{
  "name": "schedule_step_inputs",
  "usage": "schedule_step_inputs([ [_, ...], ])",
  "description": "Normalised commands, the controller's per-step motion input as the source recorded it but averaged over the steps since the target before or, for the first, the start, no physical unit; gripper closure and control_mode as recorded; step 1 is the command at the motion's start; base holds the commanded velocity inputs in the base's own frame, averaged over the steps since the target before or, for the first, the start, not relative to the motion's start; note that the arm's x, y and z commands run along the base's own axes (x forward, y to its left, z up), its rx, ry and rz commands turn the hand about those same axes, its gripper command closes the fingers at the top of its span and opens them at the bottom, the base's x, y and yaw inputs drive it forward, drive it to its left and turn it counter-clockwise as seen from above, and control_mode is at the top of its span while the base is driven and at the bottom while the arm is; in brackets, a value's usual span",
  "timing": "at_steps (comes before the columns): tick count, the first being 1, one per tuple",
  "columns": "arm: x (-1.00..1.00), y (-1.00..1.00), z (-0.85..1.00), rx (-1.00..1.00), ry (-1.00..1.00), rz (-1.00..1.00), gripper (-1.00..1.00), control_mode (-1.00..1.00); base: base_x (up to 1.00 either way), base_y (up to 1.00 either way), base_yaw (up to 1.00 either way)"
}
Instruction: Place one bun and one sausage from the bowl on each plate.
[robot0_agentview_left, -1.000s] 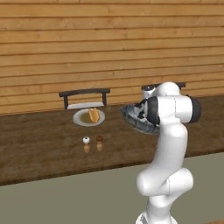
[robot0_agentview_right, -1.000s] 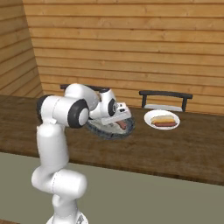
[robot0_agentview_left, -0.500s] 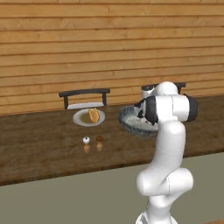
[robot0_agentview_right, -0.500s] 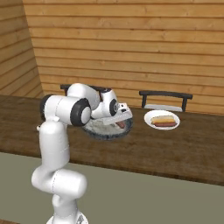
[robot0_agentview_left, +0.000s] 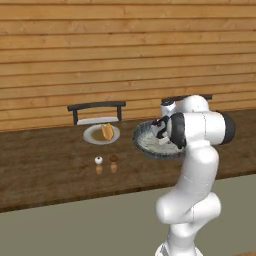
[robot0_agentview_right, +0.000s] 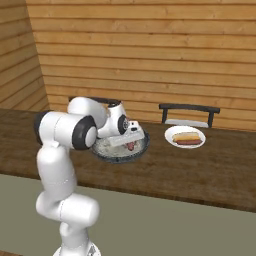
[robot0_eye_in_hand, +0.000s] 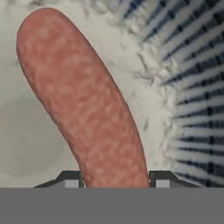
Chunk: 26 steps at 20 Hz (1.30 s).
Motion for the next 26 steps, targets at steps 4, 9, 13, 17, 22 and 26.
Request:
schedule_step_inputs([
  [4, -0.52, 1.0, 1.0, 0.08, 0.0, 0.0, 1.0, -1.0, 0.0, 0.0, 0.0],
  [9, -0.33, 1.0, 1.0, 0.13, 0.0, 0.0, 1.0, -1.0, 0.0, 0.0, 0.0],
  [13, 0.0, 0.97, 1.0, 0.08, 0.04, 0.0, 1.0, -1.0, 0.0, 0.0, 0.0],
  [17, 0.06, 1.0, 0.39, 0.05, 0.11, -0.02, 1.0, -1.0, 0.0, 0.0, 0.0],
  [22, 0.17, 1.0, -0.01, 0.08, 0.02, -0.1, 1.0, -1.0, 0.0, 0.0, 0.0],
  [26, 0.36, 1.0, -0.39, 0.21, 0.0, -0.18, 1.0, -1.0, 0.0, 0.0, 0.0],
])
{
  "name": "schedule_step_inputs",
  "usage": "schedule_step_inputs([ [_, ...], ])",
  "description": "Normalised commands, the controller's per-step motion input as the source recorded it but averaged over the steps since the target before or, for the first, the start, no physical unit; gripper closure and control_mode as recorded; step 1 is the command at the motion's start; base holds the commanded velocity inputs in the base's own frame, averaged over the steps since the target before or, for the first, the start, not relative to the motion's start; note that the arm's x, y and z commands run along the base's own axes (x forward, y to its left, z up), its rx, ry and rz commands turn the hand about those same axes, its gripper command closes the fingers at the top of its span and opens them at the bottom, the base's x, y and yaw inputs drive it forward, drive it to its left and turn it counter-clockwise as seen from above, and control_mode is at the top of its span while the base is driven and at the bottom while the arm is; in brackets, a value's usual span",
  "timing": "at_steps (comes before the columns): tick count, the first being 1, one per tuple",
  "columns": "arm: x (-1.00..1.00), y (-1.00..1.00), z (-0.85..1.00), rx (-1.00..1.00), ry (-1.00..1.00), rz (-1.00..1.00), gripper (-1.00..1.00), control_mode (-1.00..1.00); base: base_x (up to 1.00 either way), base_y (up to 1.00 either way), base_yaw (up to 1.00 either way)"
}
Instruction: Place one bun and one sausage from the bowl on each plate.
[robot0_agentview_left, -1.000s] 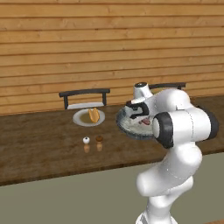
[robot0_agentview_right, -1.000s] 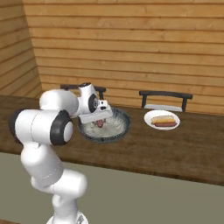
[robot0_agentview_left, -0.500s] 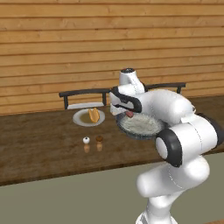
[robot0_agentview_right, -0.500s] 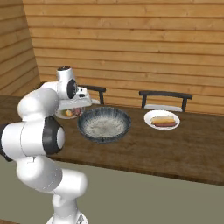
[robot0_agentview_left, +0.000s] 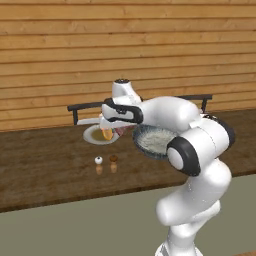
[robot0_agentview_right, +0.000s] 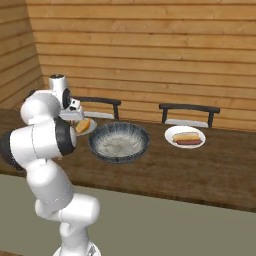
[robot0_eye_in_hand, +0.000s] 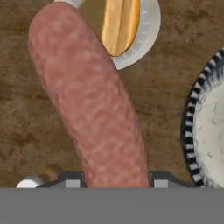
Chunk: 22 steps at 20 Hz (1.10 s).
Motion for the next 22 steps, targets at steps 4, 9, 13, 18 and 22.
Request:
schedule_step_inputs([
  [4, 0.31, 0.85, -0.61, 0.3, -0.07, -0.23, 1.0, -1.0, 0.0, 0.0, 0.0],
  [9, 0.41, 0.13, -0.09, 0.02, -0.03, -0.02, 1.0, -1.0, 0.0, 0.0, 0.0],
  [13, 0.8, 0.18, -0.18, 0.0, -0.04, -0.01, 1.0, -1.0, 0.0, 0.0, 0.0],
  [18, 0.45, 0.42, -0.2, -0.02, 0.0, 0.0, 1.0, -1.0, 0.0, 0.0, 0.0],
  [22, 0.65, -0.02, -0.35, -0.04, 0.0, -0.01, 1.0, -1.0, 0.0, 0.0, 0.0],
])
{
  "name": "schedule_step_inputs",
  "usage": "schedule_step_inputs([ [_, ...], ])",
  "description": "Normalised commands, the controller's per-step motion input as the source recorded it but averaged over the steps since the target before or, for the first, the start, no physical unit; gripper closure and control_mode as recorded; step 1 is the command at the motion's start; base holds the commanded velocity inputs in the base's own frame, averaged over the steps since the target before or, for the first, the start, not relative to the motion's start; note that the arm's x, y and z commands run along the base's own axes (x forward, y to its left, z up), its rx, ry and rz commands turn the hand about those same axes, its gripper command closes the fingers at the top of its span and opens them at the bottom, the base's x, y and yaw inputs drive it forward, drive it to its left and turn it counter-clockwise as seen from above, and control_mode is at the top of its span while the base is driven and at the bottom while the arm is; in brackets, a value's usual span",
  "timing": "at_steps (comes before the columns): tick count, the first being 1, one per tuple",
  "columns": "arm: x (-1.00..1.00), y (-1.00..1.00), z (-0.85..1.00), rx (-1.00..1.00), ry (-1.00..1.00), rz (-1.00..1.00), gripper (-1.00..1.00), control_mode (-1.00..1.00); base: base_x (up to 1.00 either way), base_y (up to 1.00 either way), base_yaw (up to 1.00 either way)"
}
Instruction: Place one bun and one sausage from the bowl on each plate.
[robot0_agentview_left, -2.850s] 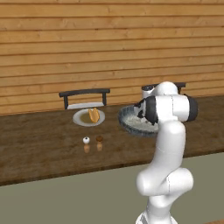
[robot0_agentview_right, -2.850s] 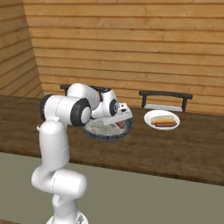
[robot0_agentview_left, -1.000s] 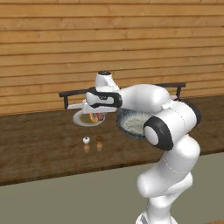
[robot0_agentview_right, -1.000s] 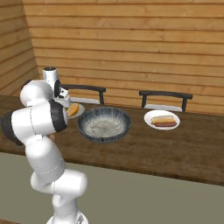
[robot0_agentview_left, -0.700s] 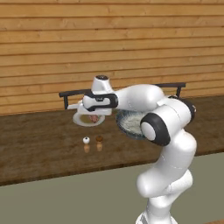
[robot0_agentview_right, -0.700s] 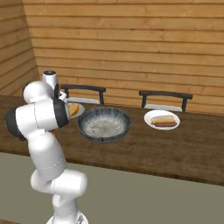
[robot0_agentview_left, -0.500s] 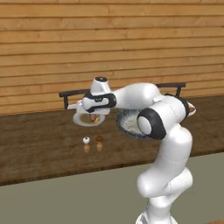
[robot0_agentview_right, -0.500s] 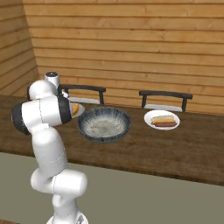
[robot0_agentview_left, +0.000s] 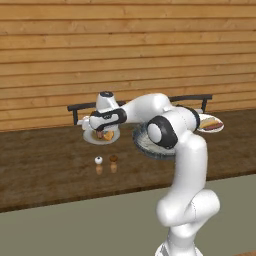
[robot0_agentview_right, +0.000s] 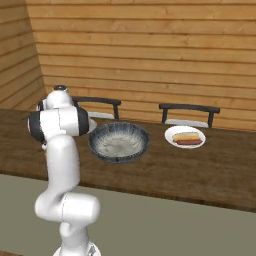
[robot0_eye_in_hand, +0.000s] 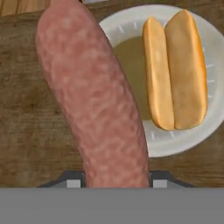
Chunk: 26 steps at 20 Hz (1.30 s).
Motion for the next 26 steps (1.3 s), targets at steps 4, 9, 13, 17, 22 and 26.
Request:
schedule_step_inputs([
  [4, 0.8, 0.02, -0.28, -0.02, 0.0, -0.04, 1.0, -1.0, 0.0, 0.0, 0.0],
  [9, 0.53, 0.12, -0.33, -0.09, 0.0, -0.01, -1.0, -1.0, 0.0, 0.0, 0.0],
  [13, 0.1, -0.01, -0.09, -0.03, 0.0, 0.0, -1.0, -1.0, 0.0, 0.0, 0.0],
  [17, -0.19, -0.35, 0.02, 0.0, 0.0, 0.0, -1.0, -1.0, 0.0, 0.0, 0.0],
  [22, -0.84, -0.86, 0.66, 0.09, -0.1, 0.0, -1.0, -1.0, 0.0, 0.0, 0.0],
  [26, -1.0, -1.0, 0.71, 0.09, -0.16, 0.0, -1.0, -1.0, 0.0, 0.0, 0.0],
])
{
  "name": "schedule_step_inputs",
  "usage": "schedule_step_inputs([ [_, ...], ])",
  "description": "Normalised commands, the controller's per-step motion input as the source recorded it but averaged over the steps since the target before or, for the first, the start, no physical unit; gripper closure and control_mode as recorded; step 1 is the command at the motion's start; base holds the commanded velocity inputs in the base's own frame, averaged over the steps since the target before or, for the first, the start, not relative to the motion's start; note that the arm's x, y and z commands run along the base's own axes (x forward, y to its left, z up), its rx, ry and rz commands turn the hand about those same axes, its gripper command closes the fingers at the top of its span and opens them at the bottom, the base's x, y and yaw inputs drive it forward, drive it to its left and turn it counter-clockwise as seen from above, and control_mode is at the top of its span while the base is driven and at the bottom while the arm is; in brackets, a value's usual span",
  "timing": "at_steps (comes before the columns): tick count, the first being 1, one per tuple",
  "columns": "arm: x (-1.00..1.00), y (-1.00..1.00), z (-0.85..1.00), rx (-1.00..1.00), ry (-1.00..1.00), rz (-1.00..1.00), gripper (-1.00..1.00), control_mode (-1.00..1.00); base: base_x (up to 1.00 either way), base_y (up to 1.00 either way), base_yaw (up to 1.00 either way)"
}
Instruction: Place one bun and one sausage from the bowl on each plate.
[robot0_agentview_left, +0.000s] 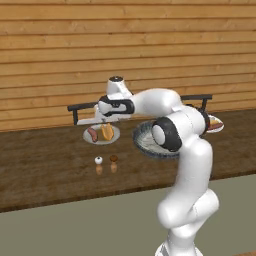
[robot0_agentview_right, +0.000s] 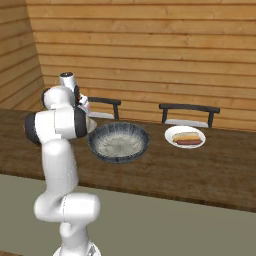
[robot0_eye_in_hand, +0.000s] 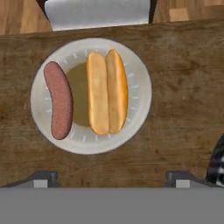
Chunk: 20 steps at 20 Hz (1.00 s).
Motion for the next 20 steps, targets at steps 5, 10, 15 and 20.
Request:
schedule_step_inputs([
  [5, -1.0, -1.0, 0.2, 0.09, -0.26, 0.0, -1.0, -1.0, 0.0, 0.0, 0.0],
  [10, -1.0, -0.92, 0.13, 0.0, -0.49, 0.0, -1.0, -1.0, 0.0, 0.0, 0.0],
  [15, -1.0, -0.62, 0.73, 0.06, -0.86, 0.0, -1.0, -1.0, 0.0, 0.0, 0.0],
  [20, -0.99, -0.73, 0.52, 0.11, -0.88, -0.01, -1.0, -1.0, 0.0, 0.0, 0.0],
])
